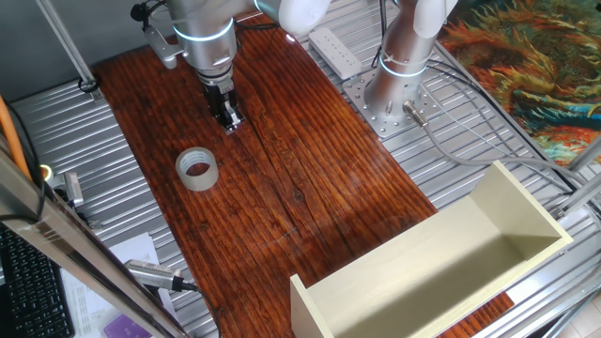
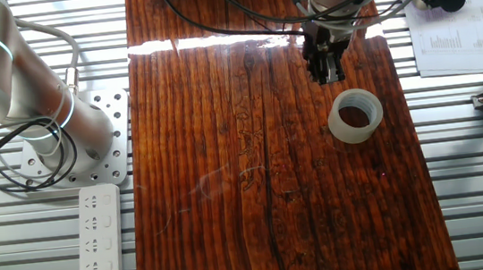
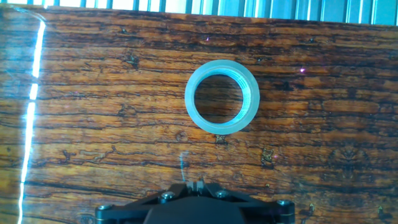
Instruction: Put the object on the shelf
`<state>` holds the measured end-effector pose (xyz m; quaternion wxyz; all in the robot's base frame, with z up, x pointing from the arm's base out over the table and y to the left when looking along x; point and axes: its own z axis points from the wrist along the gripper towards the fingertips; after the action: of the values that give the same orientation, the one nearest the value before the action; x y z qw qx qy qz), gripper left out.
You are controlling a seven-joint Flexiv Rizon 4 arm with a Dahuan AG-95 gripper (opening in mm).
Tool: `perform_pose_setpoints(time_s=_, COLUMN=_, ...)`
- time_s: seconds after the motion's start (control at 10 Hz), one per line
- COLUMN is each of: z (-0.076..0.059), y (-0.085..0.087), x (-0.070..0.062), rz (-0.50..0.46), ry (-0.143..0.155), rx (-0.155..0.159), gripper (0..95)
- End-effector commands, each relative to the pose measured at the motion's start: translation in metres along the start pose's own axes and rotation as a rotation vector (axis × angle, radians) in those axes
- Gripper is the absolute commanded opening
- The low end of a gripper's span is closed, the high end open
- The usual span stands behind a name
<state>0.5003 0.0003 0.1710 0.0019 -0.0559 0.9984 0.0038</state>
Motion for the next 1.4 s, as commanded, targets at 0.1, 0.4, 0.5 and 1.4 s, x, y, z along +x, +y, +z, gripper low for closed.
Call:
perform_pose_setpoints(time_s=0.1, z=0.0, y=0.0, x=0.0, rz=-0.001, ry=0.001, rx=-0.001, gripper=0.0)
perform_pose_setpoints(time_s=0.4, z=0.0, y=0.0, x=0.0, rz=-0.006, ry=0.002, rx=0.0, gripper=0.0)
perform_pose_setpoints(time_s=0.5, z=0.0, y=0.0, x=0.0, rz=-0.006, ry=0.002, rx=0.0, gripper=0.0)
perform_pose_setpoints(time_s=1.4, z=0.014, y=-0.02, x=-0.028, rz=-0.038, ry=0.011, rx=0.004, gripper=0.0)
